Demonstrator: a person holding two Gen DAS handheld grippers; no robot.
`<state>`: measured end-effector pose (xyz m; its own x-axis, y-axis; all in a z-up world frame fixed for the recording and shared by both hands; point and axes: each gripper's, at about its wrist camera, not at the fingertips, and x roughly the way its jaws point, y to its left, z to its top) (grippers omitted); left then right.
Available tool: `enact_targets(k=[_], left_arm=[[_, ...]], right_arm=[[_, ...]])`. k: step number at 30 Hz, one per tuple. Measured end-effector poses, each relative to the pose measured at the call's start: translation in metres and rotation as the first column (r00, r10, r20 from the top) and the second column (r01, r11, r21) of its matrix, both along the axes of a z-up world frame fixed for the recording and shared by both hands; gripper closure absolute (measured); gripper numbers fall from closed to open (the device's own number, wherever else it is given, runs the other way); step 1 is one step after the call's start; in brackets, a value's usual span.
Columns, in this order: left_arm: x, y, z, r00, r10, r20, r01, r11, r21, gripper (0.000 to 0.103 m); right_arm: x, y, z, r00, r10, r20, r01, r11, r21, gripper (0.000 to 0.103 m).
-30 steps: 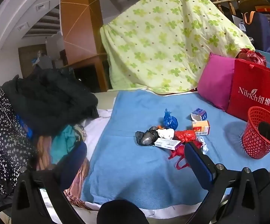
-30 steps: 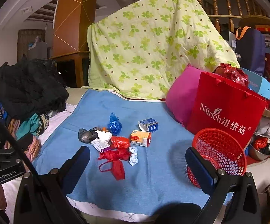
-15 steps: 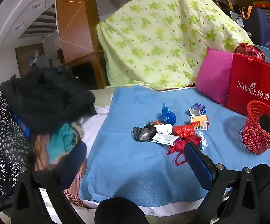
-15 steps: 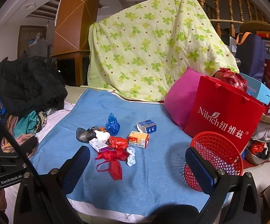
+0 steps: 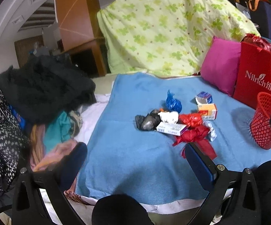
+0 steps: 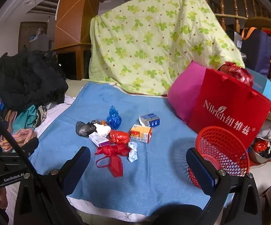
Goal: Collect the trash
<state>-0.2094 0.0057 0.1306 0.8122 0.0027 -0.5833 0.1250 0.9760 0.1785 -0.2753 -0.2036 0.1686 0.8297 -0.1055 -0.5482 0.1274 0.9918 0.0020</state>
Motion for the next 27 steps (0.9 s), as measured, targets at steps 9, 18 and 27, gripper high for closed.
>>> enact_targets(k=[9, 18, 27], left_arm=[[0.051, 0.026, -0.056, 0.982, 0.083, -0.171, -0.089, 0.996, -0.028, 0.000], [0.087, 0.043, -0.079, 0.958, 0.116, -0.261, -0.137, 0.989, -0.064, 0.000], [0.119, 0.045, -0.081, 0.955, 0.045, -0.295, -0.105, 0.976, -0.192, 0.000]], right_arm=[[0.054, -0.023, -0.077, 0.981, 0.129, -0.145, -0.117, 0.989, 0.088, 0.000], [0.136, -0.043, -0.161, 0.933, 0.212, -0.292, -0.075, 0.907, 0.415, 0.025], [0.205, -0.071, -0.216, 0.909, 0.166, -0.382, 0.182, 0.666, 0.723, 0.026]])
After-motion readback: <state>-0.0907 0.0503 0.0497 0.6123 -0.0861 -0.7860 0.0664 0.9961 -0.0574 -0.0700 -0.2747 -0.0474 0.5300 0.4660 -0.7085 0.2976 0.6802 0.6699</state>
